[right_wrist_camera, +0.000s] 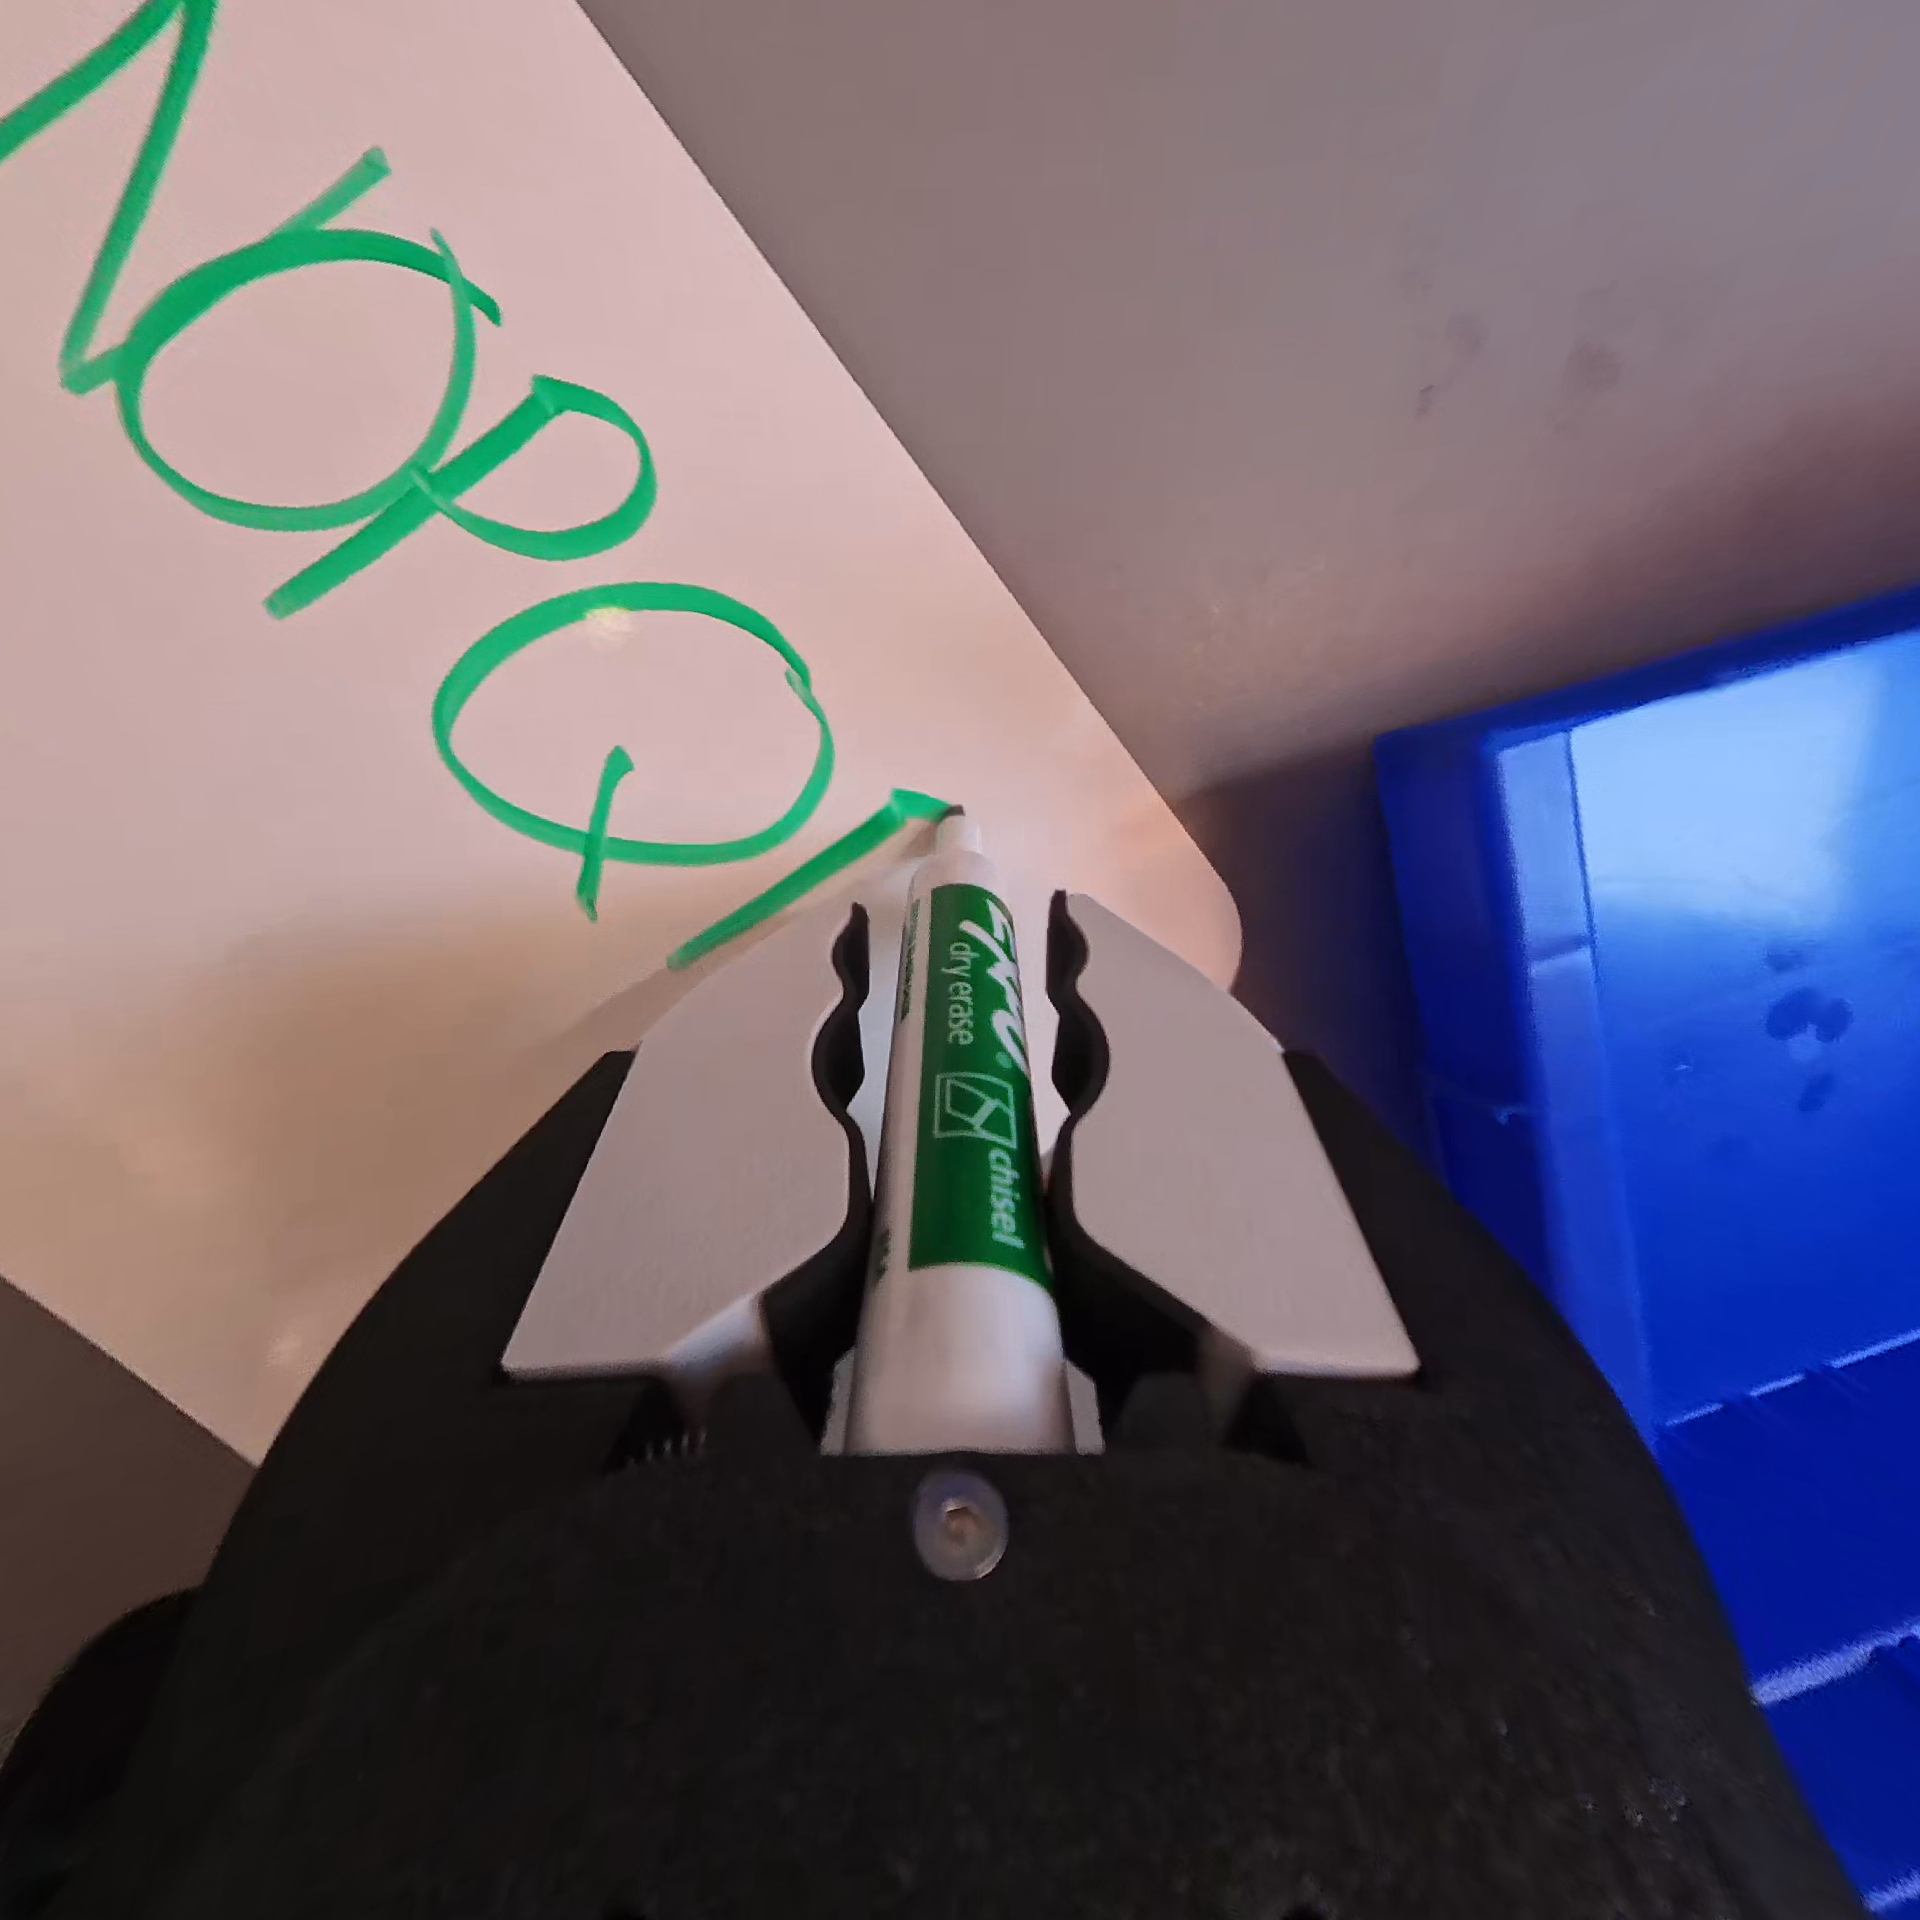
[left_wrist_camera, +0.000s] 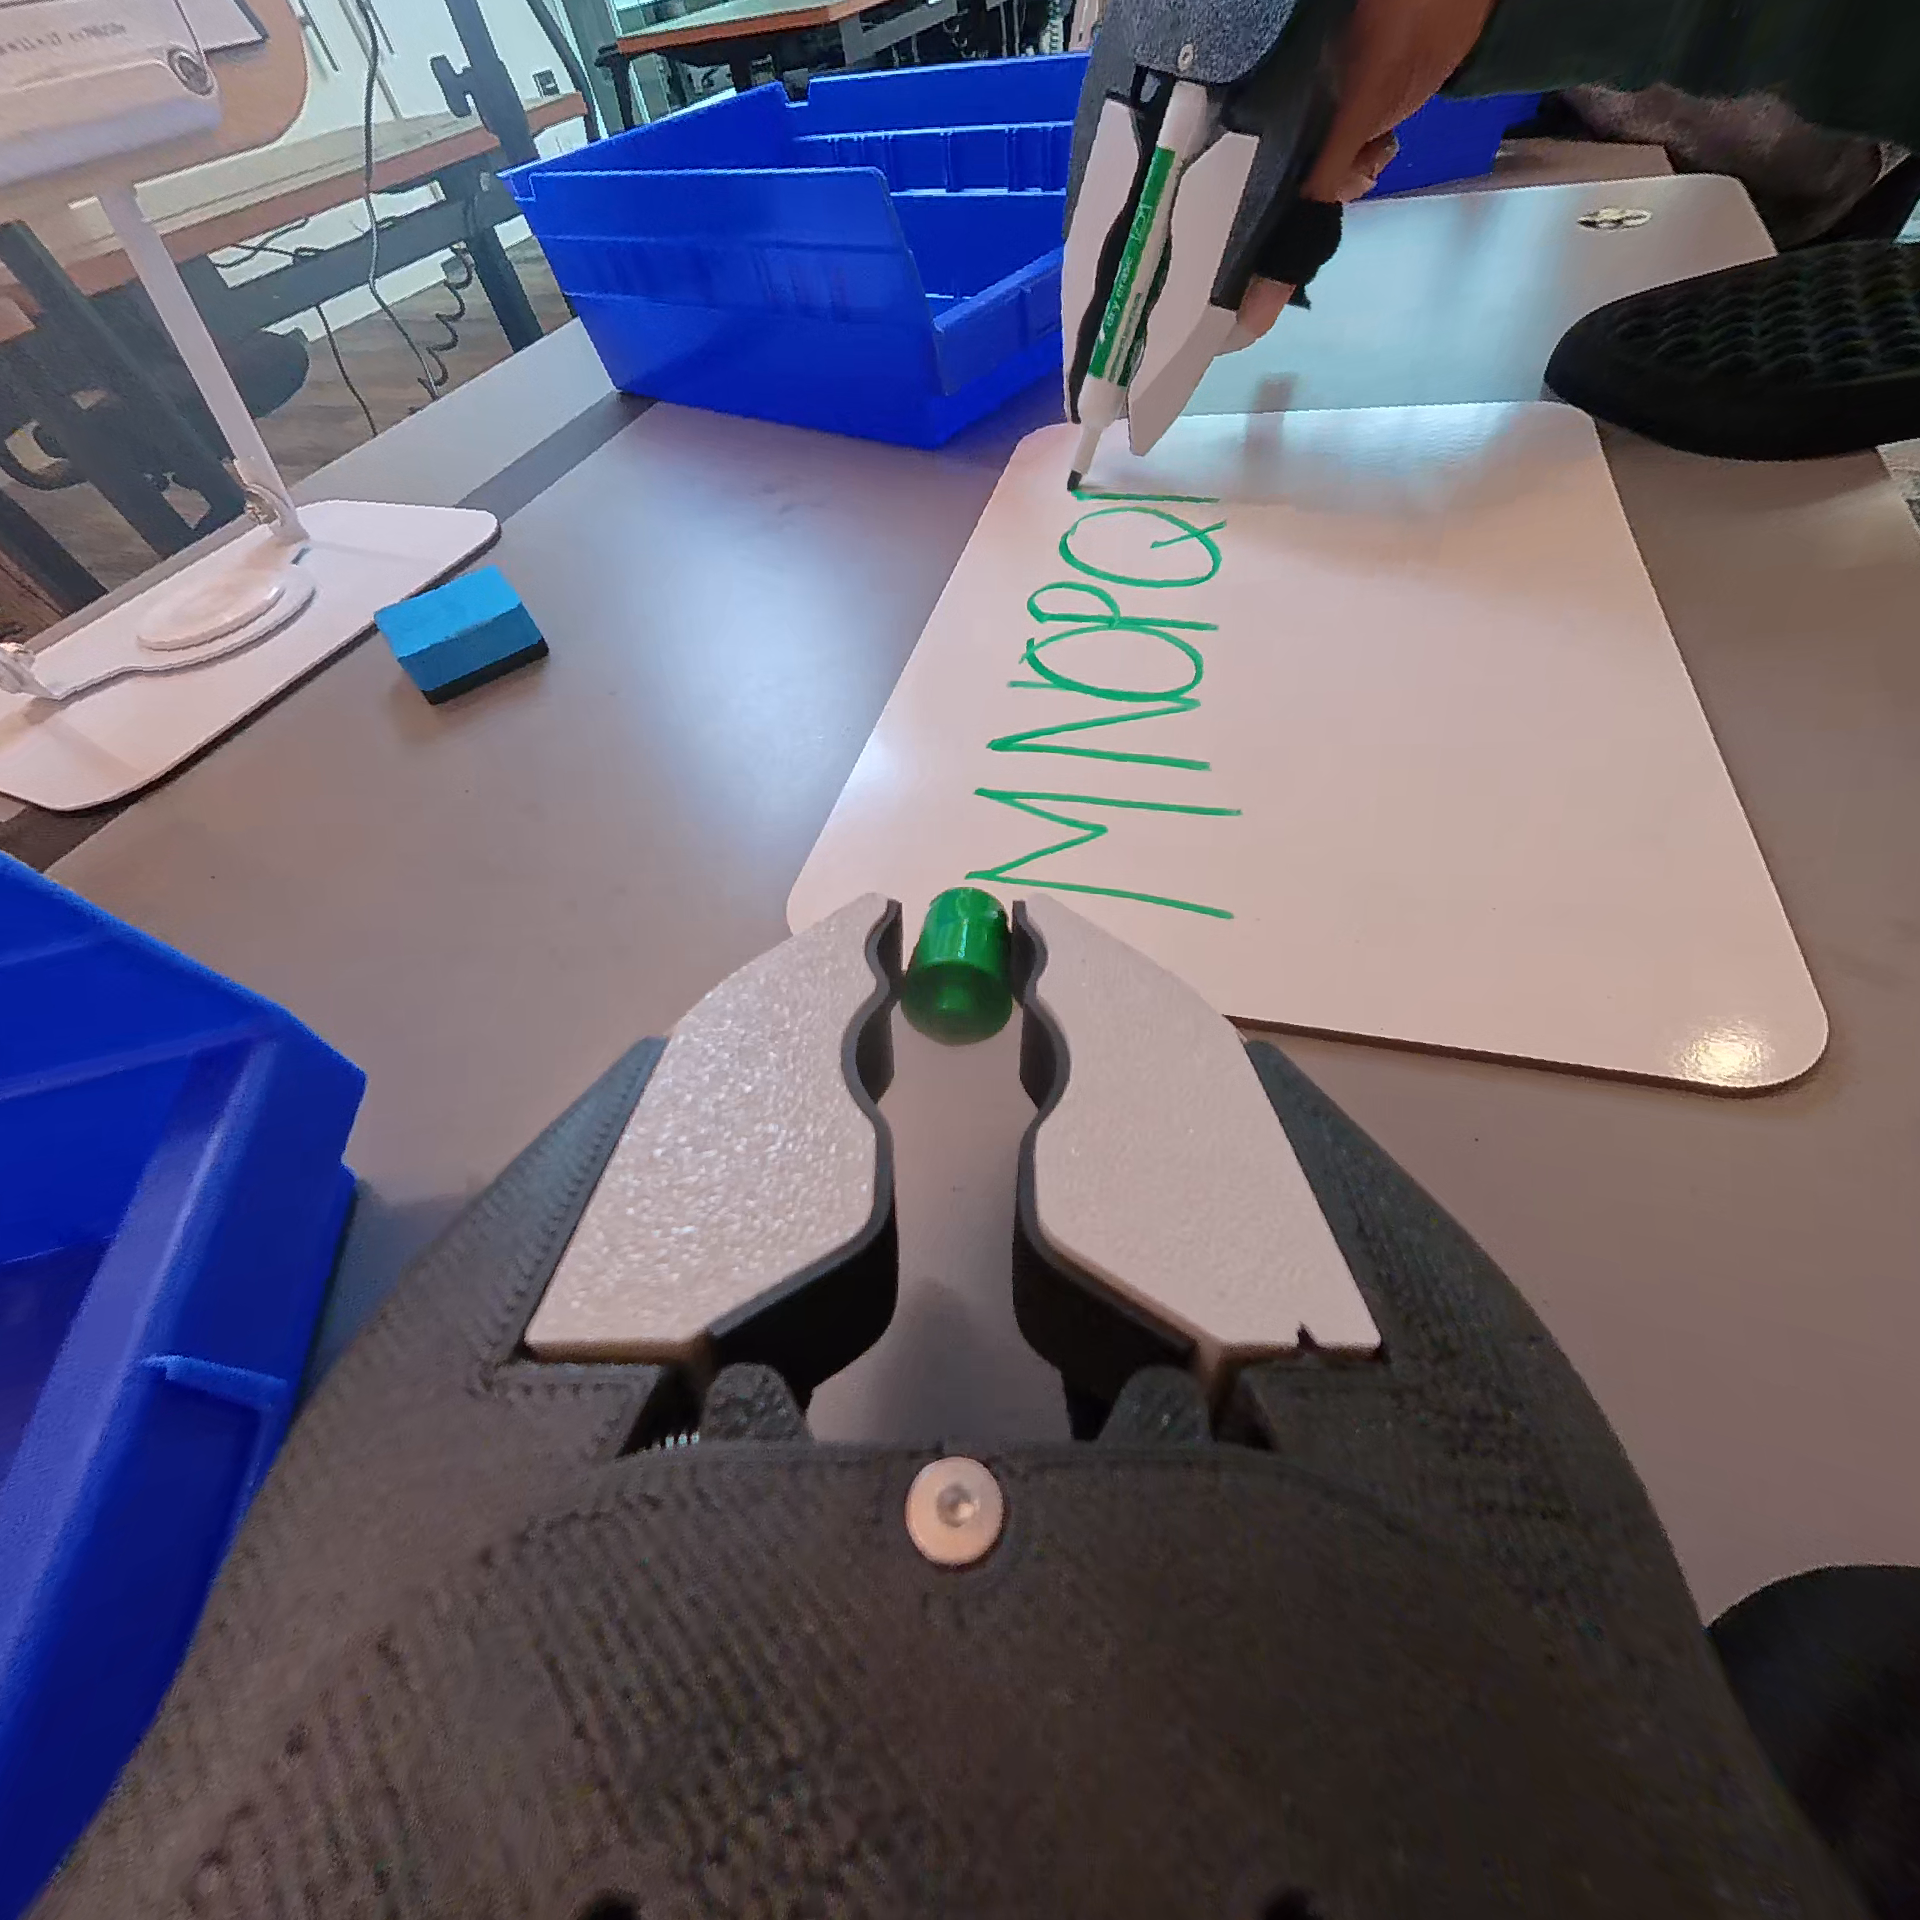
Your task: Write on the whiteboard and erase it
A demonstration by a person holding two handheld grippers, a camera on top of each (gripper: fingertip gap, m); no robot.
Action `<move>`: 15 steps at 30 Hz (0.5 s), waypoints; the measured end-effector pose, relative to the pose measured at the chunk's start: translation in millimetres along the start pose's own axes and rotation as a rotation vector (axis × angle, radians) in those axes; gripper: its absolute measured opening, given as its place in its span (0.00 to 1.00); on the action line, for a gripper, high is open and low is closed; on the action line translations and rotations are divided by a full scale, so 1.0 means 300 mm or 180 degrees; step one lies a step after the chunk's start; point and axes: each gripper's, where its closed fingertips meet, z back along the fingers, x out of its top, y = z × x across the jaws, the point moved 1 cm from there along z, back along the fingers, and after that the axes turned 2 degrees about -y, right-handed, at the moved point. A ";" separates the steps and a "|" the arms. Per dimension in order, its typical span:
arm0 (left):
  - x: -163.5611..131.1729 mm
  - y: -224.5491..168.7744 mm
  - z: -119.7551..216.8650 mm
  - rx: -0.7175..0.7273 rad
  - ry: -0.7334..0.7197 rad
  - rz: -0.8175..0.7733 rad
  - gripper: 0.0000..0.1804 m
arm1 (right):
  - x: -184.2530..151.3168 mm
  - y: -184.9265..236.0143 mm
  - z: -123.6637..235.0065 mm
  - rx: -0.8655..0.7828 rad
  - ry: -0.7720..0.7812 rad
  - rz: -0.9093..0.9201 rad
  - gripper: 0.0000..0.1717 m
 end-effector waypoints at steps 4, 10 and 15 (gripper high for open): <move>-0.001 -0.003 -0.001 0.0005 0.0012 -0.0043 0.11 | -0.039 -0.018 0.016 -0.0021 0.0057 -0.0096 0.20; -0.005 -0.005 -0.005 0.0013 0.0042 -0.0076 0.11 | -0.049 0.080 0.031 0.0170 -0.0006 -0.0025 0.20; -0.005 -0.008 -0.006 0.0022 0.0045 -0.0111 0.11 | -0.052 0.086 0.032 0.0073 0.0035 0.0045 0.20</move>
